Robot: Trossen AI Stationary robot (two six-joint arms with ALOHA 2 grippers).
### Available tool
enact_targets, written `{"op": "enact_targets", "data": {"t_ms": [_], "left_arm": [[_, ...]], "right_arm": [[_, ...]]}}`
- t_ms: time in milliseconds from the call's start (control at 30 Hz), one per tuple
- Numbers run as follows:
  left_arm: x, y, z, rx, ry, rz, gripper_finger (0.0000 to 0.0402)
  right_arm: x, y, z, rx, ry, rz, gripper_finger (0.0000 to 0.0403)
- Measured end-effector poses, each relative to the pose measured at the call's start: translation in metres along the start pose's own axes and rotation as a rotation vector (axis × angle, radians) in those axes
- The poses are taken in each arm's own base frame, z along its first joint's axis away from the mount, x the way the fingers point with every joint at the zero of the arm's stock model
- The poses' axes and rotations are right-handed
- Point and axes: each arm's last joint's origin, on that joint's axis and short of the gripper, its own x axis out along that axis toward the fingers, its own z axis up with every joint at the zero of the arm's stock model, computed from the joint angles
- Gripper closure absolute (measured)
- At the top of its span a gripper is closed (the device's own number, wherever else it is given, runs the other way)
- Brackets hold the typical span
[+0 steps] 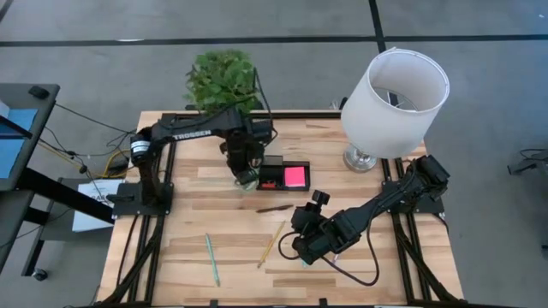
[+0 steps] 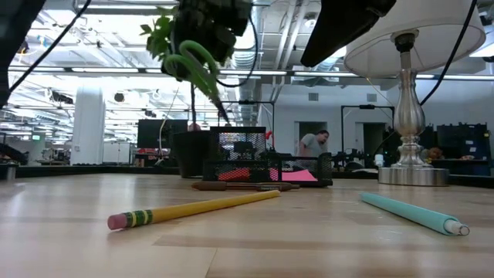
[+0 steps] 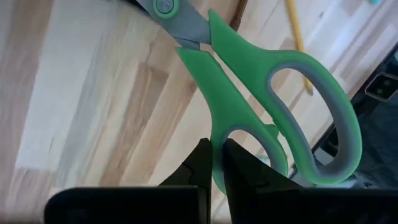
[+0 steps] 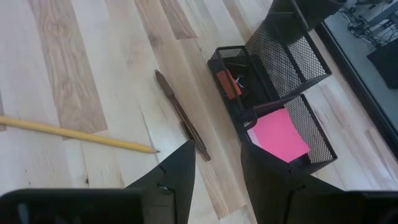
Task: Pick and place office supplies into organizer
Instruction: Put the green scissors into the black desk organizer
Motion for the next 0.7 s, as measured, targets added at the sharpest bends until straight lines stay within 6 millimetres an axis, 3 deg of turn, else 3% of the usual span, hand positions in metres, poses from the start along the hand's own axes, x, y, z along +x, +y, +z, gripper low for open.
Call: {"op": "enact_targets", "data": {"t_ms": [233, 700], "left_arm": [[0.011, -0.012, 0.01, 0.045, -0.017, -0.083, 0.0395], [0.013, -0.005, 0.016, 0.013, -0.053, -0.005, 0.0375]], "right_arm": [[0.0, 0.0, 0.0, -0.001, 0.0, -0.002, 0.0281], [0.0, 0.0, 0.0, 0.004, -0.004, 0.001, 0.0281]]}}
